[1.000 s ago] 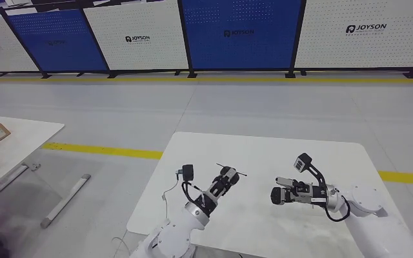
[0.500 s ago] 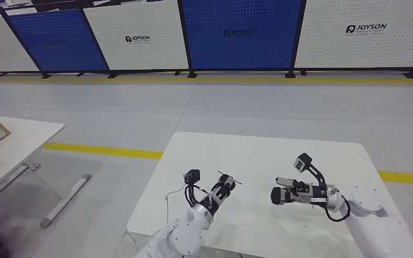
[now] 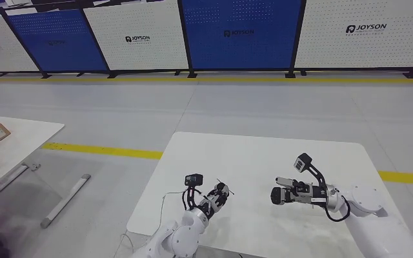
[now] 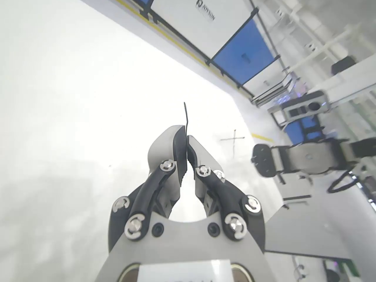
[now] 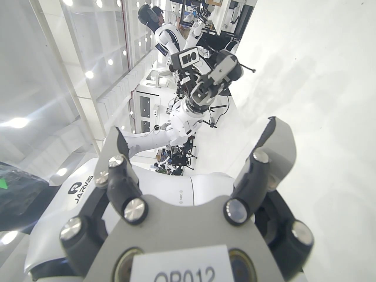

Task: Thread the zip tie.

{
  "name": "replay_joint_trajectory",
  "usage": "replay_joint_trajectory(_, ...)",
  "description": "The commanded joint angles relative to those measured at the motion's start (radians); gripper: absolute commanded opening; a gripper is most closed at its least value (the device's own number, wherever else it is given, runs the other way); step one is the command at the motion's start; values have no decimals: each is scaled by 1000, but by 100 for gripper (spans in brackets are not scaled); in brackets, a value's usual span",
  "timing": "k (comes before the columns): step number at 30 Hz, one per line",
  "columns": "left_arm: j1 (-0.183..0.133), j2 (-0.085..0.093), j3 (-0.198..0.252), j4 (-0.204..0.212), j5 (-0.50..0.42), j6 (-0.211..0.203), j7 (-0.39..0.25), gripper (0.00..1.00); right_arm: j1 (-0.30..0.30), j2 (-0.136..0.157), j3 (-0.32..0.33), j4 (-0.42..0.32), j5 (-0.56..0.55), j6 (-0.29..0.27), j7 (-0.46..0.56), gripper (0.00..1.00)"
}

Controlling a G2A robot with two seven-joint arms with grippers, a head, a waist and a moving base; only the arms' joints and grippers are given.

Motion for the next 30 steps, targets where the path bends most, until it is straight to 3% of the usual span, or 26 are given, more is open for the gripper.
replay_joint_trajectory(1,14,0,-14,-18,-61,-14,10,0,0,0,0,0,0,0,0,100)
replay_joint_trajectory(10,14,0,-14,-18,-61,-14,10,0,0,0,0,0,0,0,0,100)
replay_joint_trajectory(12,10,-4,-13,-24,-102,-29,28,0,0,0,0,0,0,0,0,100)
replay_joint_trajectory(14,7,-9,-23,-43,-204,-56,44,0,0,0,0,0,0,0,0,100)
replay_joint_trajectory(17,17,-11,-58,-95,-356,-124,16,0,0,0,0,0,0,0,0,100)
replay_joint_trajectory(20,53,-8,-101,-169,-478,-200,-7,0,0,0,0,0,0,0,0,100)
replay_joint_trajectory(22,76,-6,-123,-203,-529,-228,-24,0,0,0,0,0,0,0,0,100)
replay_joint_trajectory(24,104,1,-168,-247,-598,-222,-85,0,0,0,0,0,0,0,0,100)
replay_joint_trajectory(30,107,2,-177,-252,-596,-221,-84,0,0,0,0,0,0,0,0,100)
